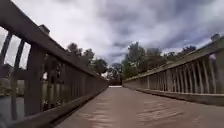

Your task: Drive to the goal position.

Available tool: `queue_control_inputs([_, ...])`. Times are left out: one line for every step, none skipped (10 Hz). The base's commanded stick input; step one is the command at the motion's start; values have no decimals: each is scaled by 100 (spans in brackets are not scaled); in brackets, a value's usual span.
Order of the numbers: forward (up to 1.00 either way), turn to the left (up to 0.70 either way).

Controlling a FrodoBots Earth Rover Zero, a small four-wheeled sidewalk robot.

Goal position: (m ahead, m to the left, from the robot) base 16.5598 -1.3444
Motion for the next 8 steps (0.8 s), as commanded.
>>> queue_control_inputs([85, 0])
queue_control_inputs([85, 0])
queue_control_inputs([85, 0])
queue_control_inputs([85, 0])
queue_control_inputs([85, 0])
queue_control_inputs([85, 0])
queue_control_inputs([85, 0])
queue_control_inputs([85, 0])
